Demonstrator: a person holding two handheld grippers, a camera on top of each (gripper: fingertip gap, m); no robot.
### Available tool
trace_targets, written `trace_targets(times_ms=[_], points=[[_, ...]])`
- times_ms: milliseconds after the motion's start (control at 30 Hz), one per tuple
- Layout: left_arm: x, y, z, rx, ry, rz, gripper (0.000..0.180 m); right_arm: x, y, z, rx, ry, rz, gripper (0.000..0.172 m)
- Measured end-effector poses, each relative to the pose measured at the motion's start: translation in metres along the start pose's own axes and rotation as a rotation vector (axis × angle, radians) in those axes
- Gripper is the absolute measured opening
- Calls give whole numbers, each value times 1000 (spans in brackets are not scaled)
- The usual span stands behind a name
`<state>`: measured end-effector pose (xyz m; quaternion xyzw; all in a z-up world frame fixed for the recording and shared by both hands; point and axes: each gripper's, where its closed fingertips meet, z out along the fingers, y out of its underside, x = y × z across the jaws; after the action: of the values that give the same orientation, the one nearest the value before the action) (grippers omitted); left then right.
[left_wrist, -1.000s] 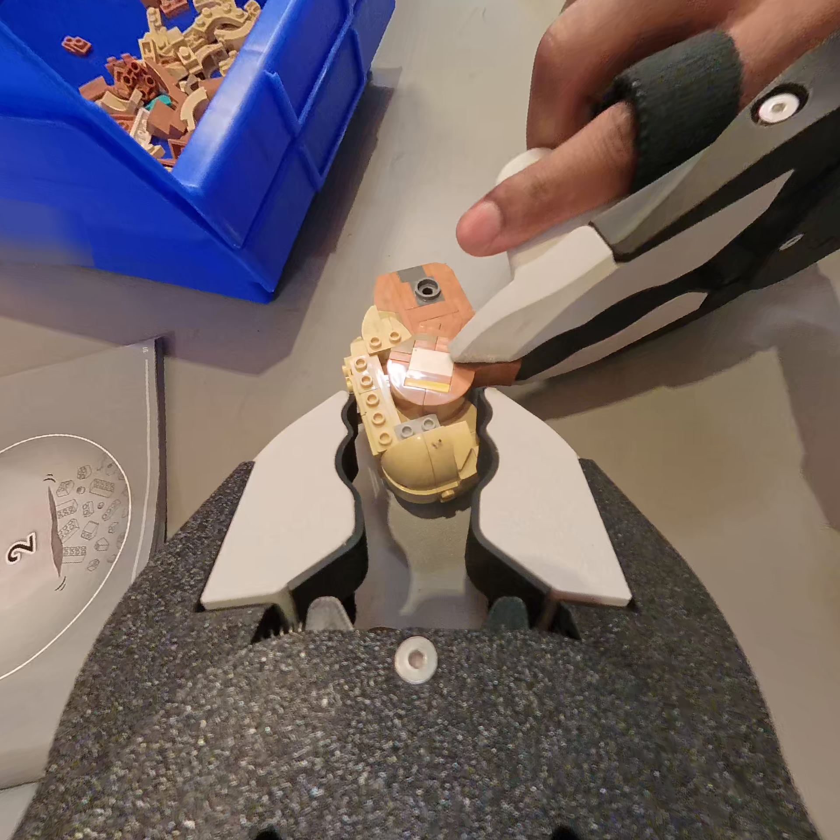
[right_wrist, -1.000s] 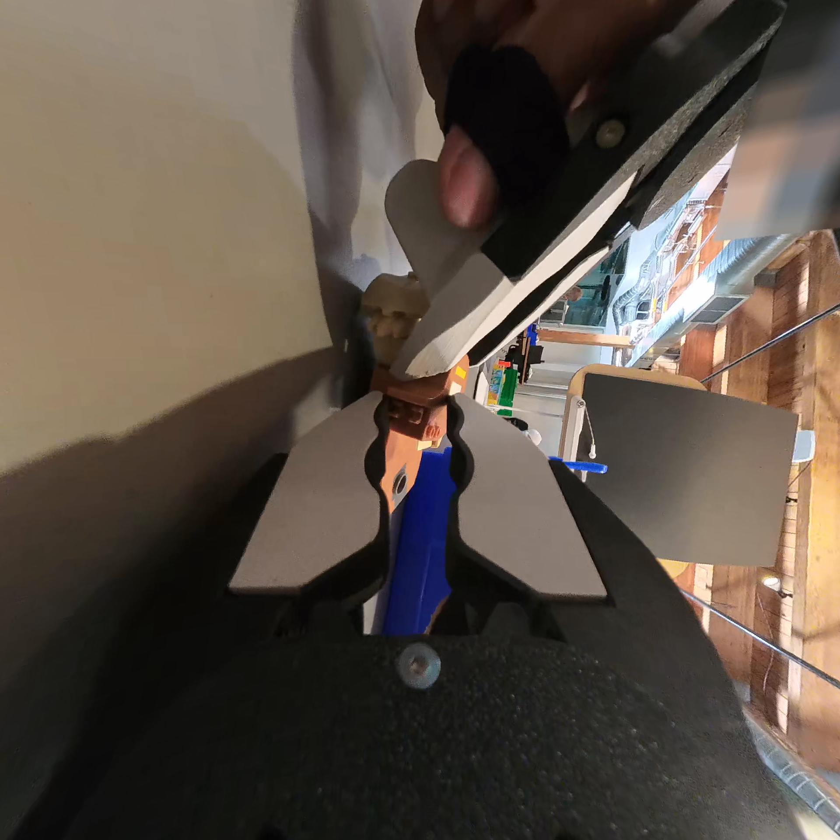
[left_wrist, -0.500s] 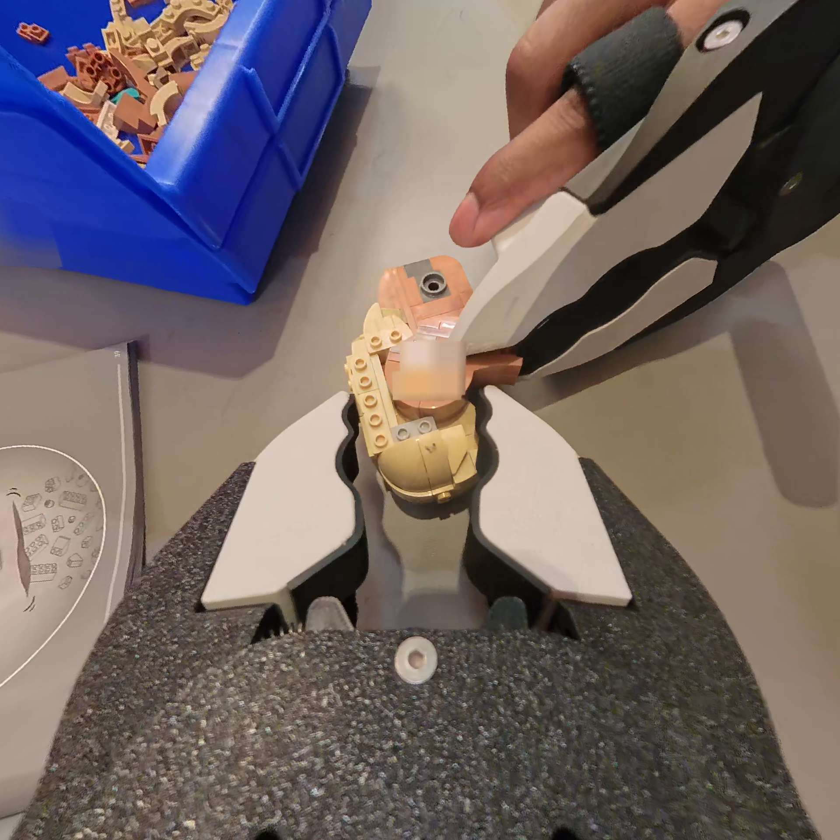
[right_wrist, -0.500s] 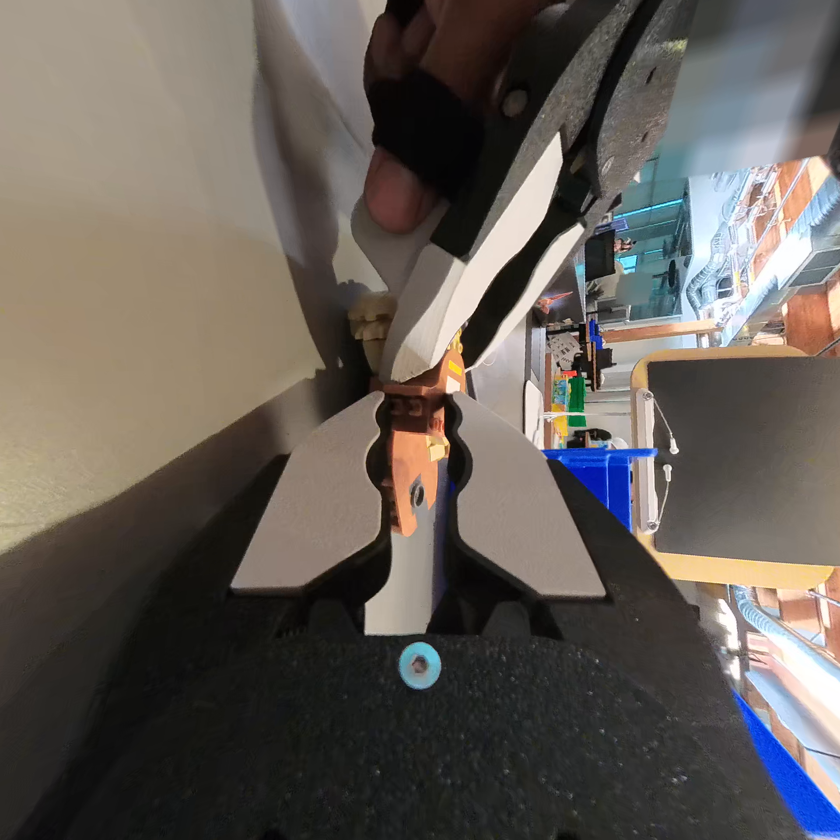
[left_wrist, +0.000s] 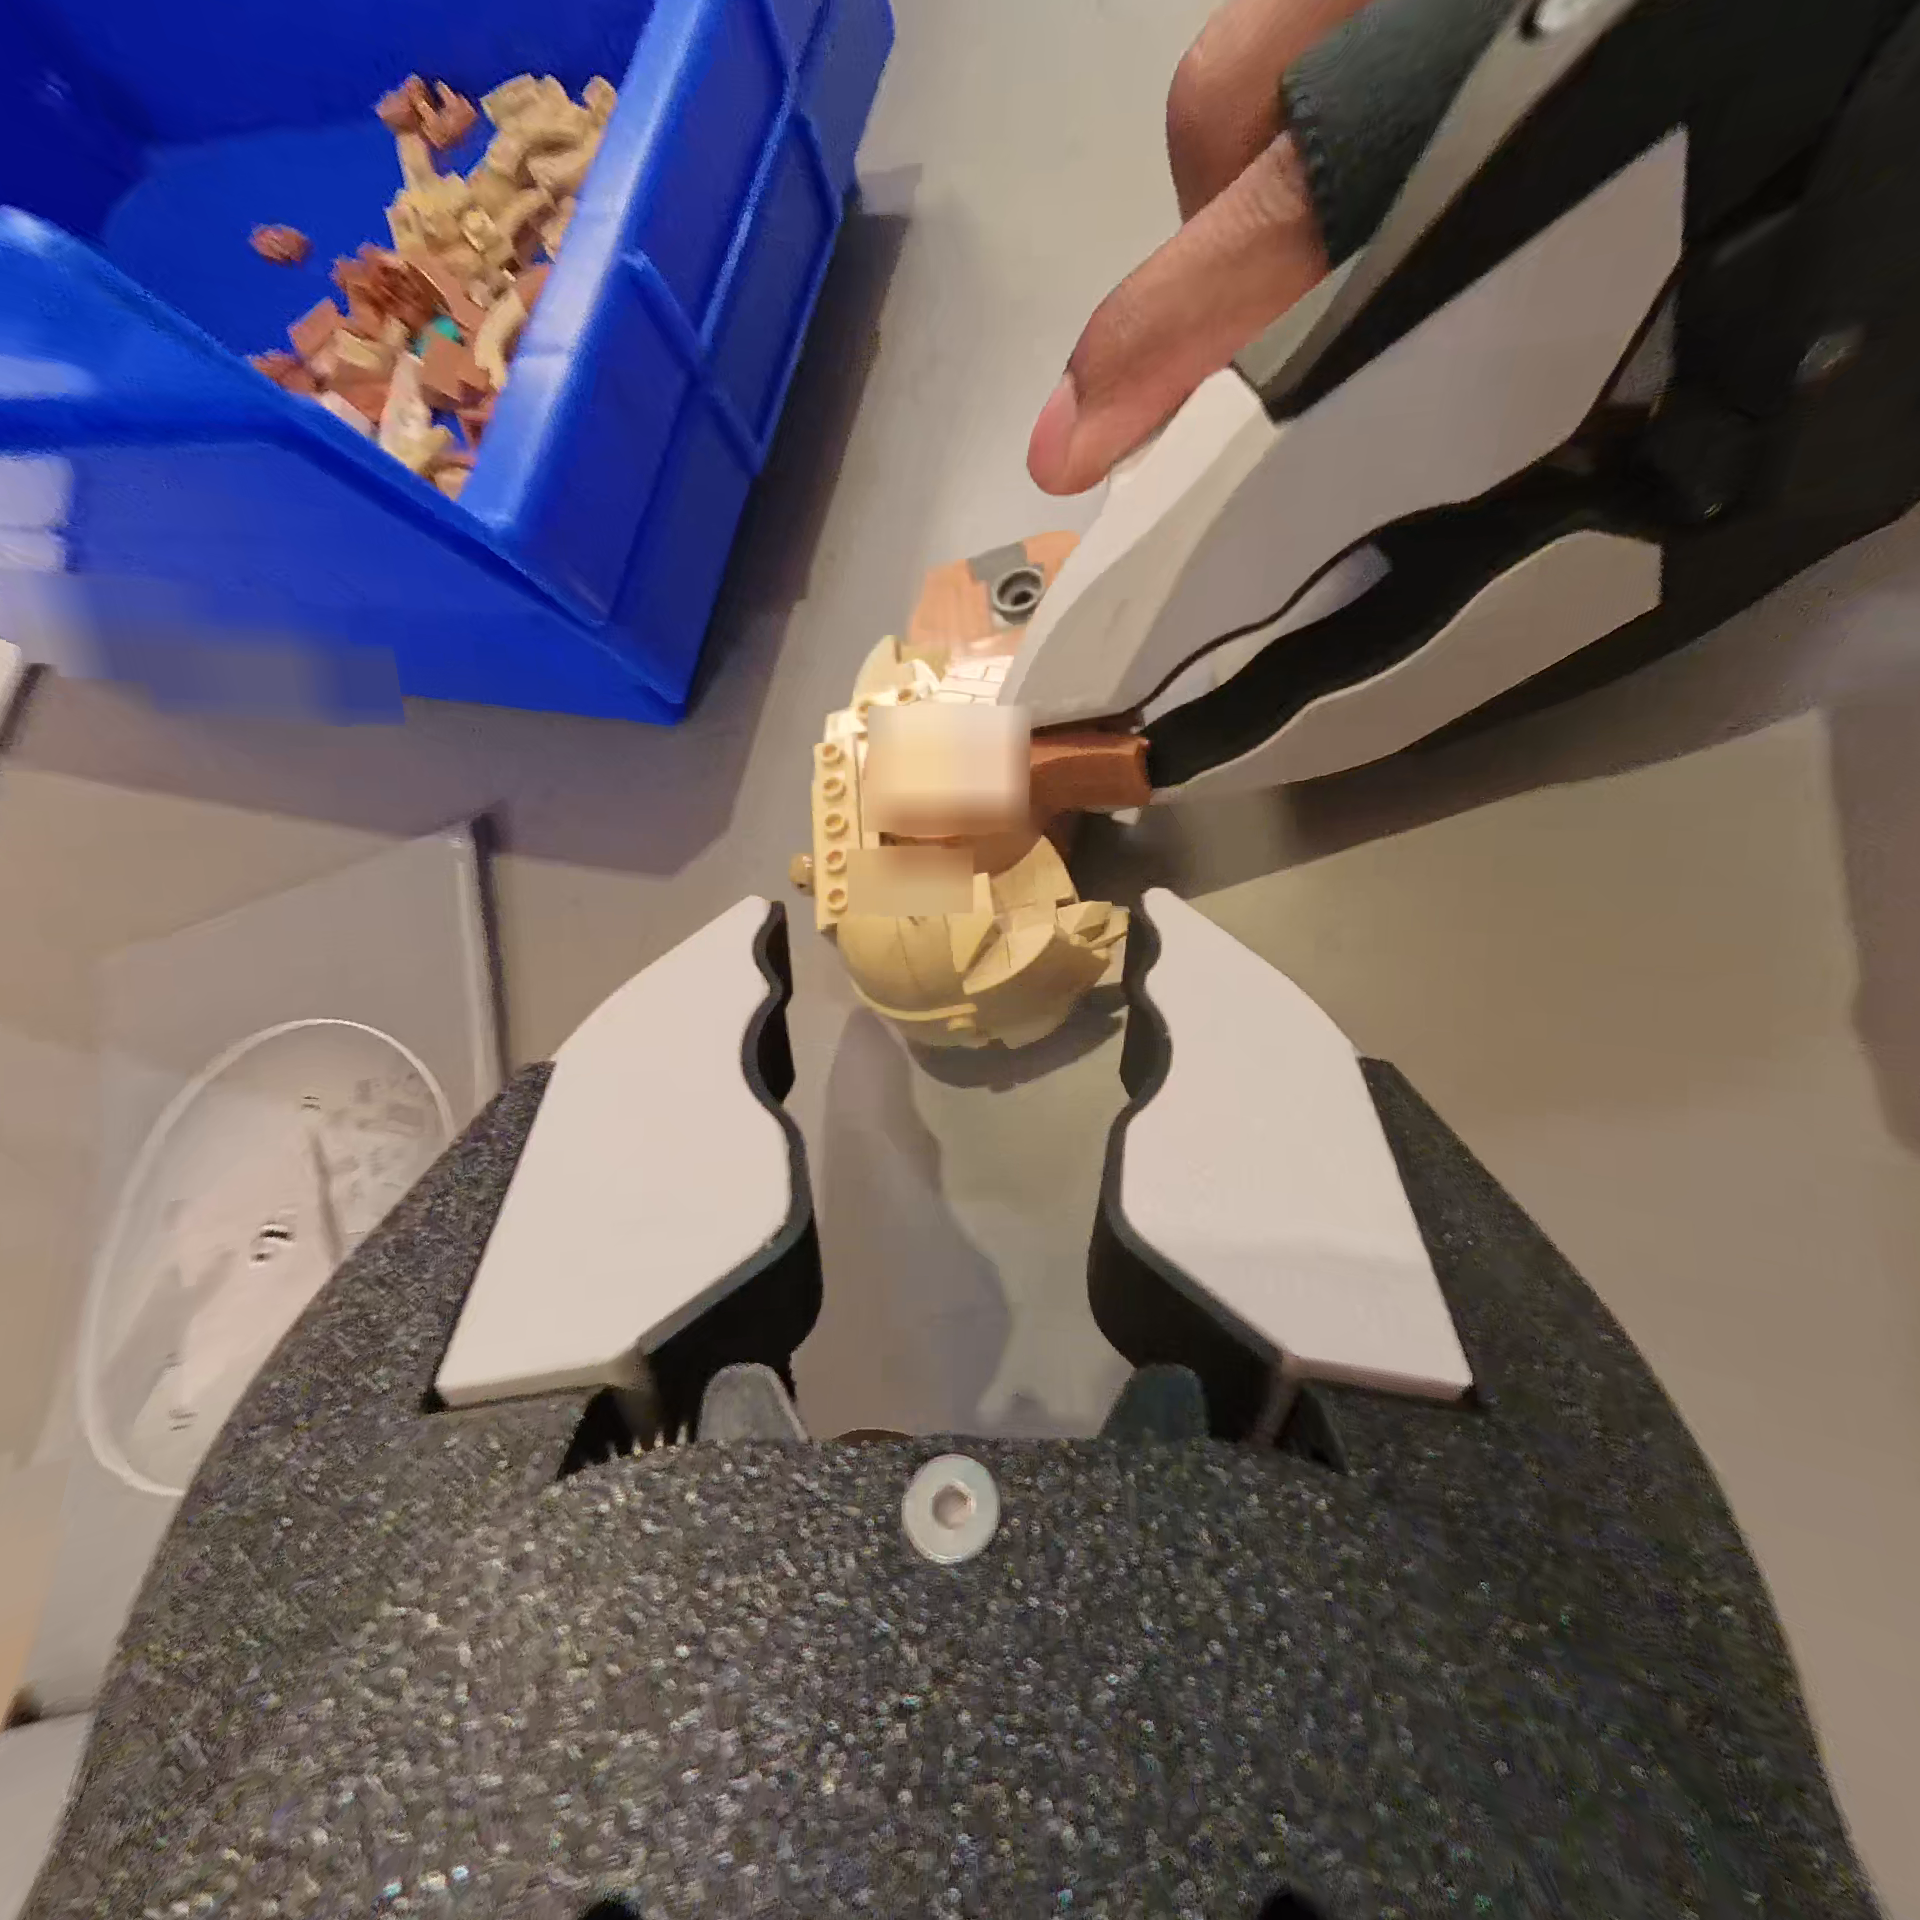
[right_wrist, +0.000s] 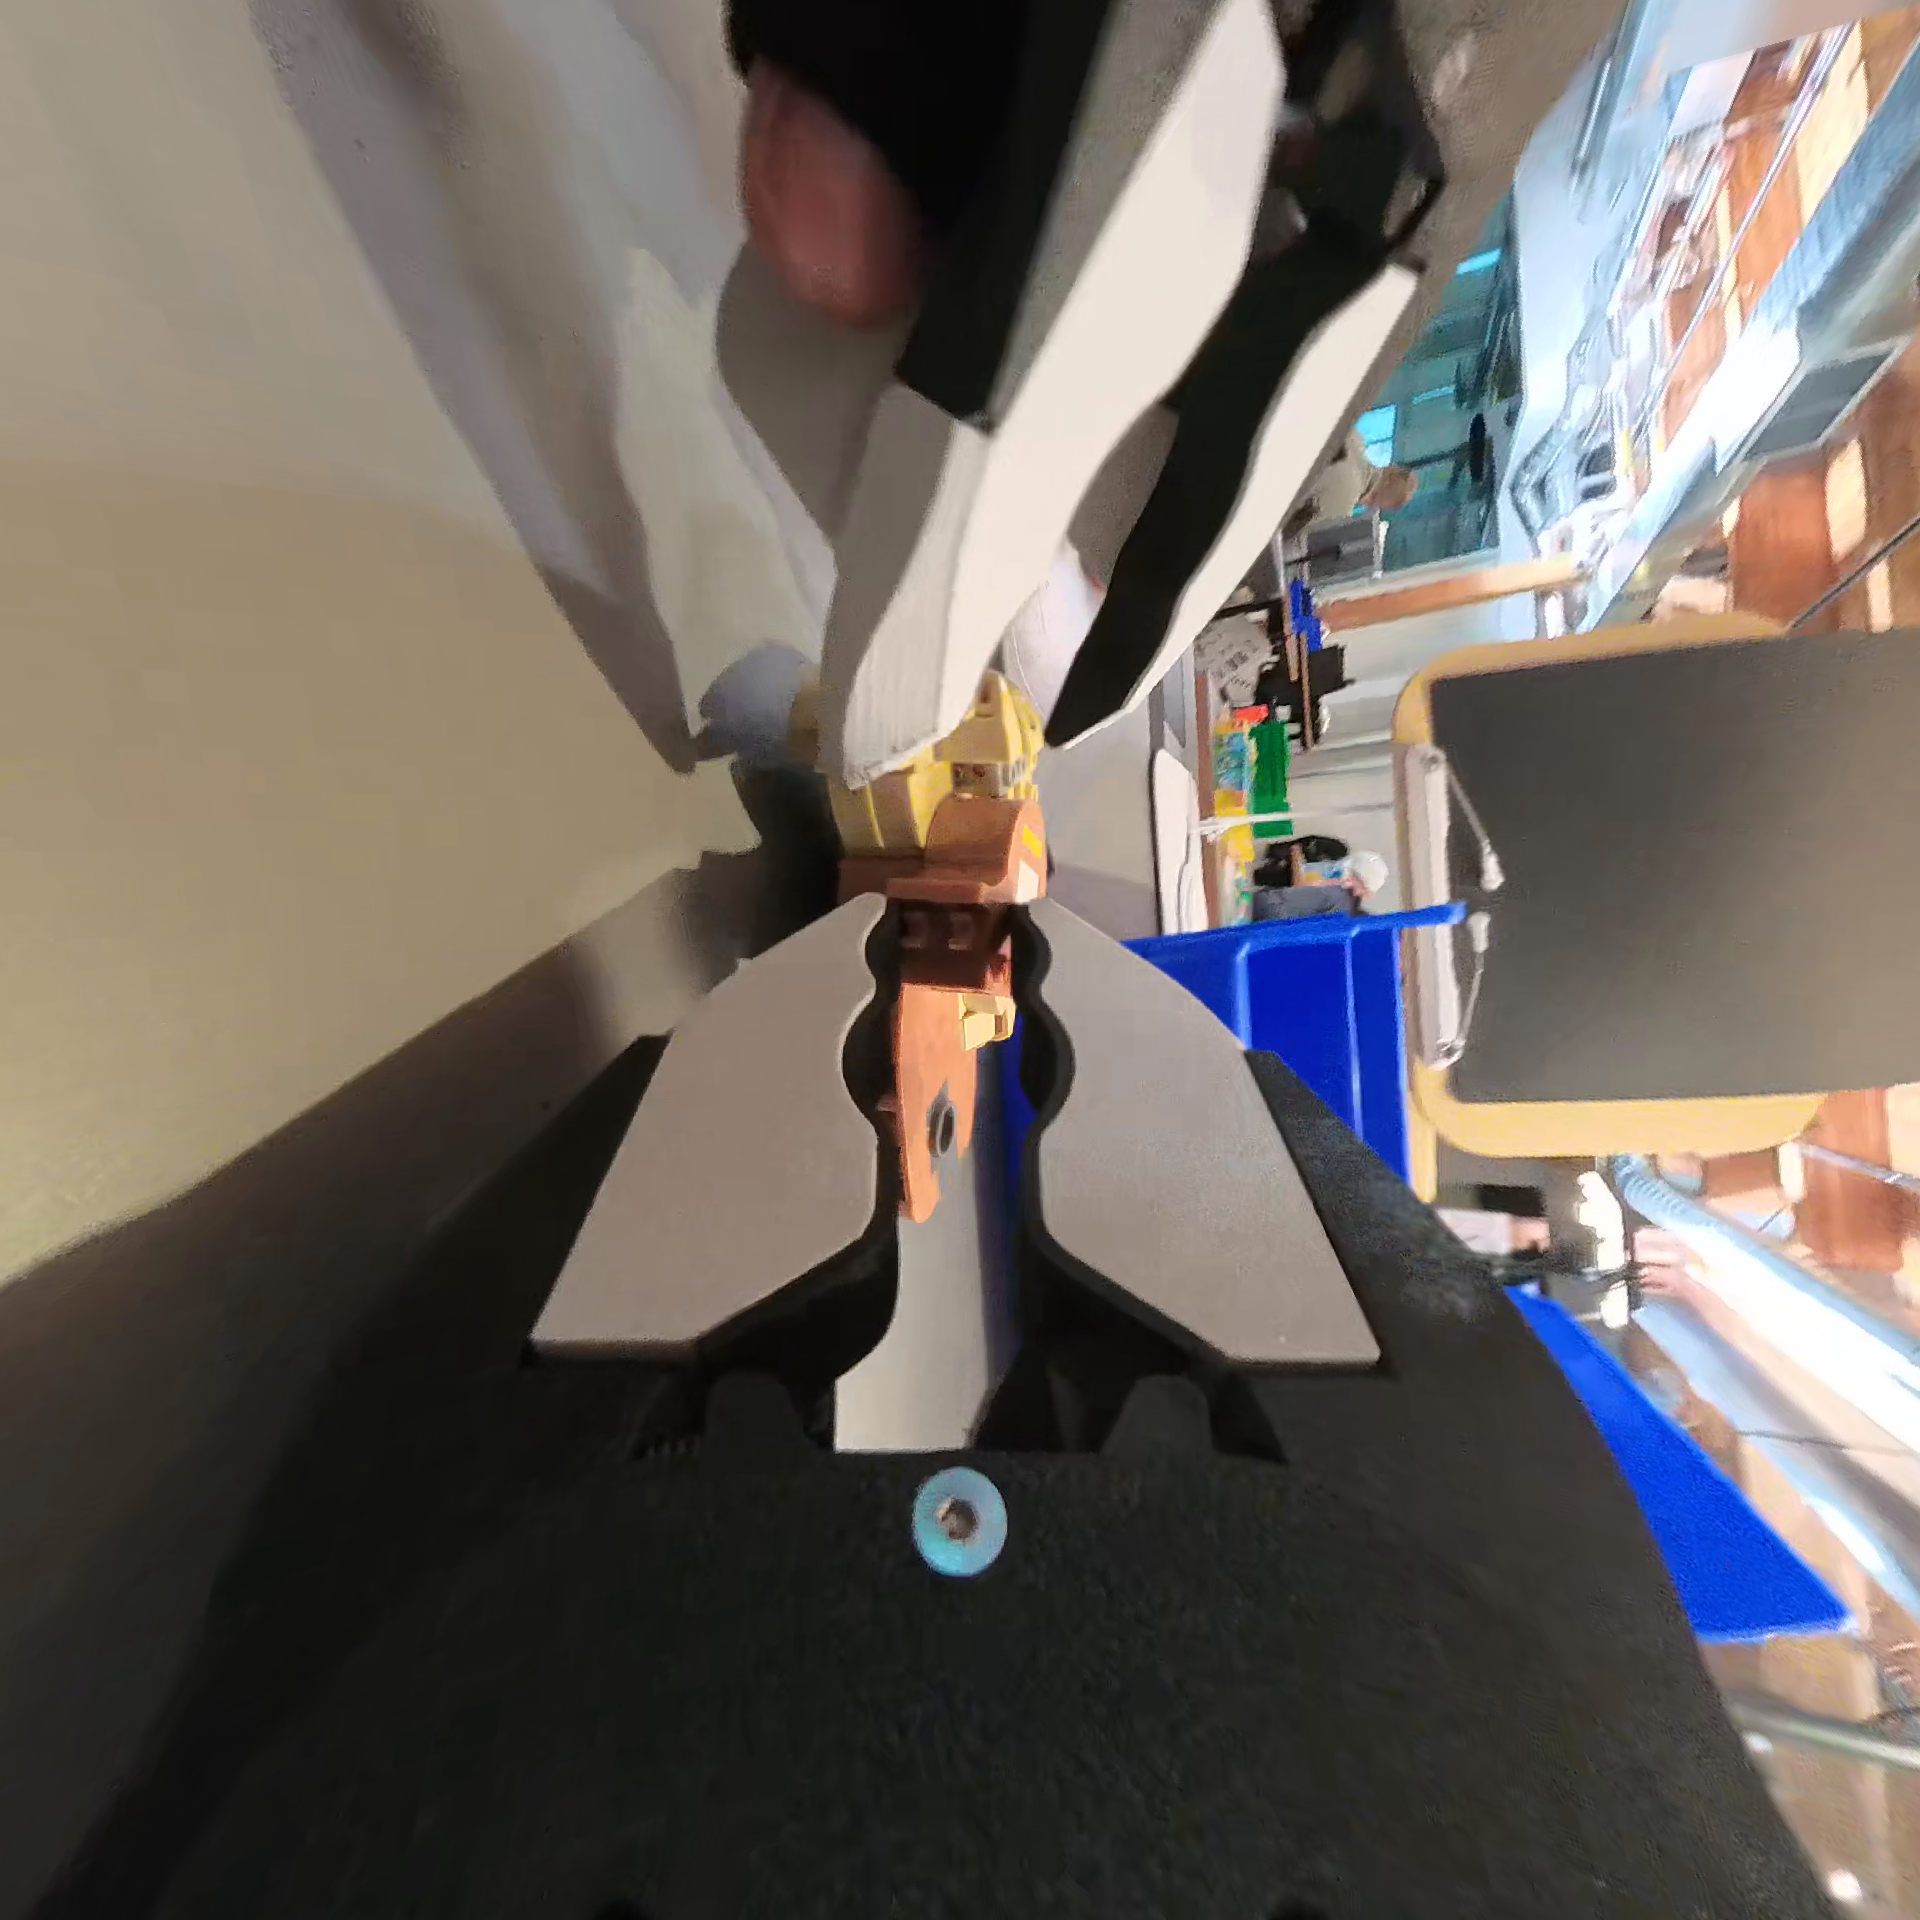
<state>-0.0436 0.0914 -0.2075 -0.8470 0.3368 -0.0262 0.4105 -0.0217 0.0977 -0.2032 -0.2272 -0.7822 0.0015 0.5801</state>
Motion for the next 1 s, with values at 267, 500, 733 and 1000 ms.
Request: trace_targets(times_ms=[267, 500, 733, 1000], points=[[-11, -32, -12, 134, -260, 363, 62, 17, 9, -3, -17, -64, 358, 19], [-6, -54, -14, 259, -334, 365, 51, 34, 32, -8, -21, -119, 767, 18], [-14, -42, 4, 239, -191, -140, 50, 39, 59, -10, -75, -161, 1139, 18], [5, -47, 27, 169, -188, -170, 40, 37, 64, -10, -76, -222, 1327, 19]])
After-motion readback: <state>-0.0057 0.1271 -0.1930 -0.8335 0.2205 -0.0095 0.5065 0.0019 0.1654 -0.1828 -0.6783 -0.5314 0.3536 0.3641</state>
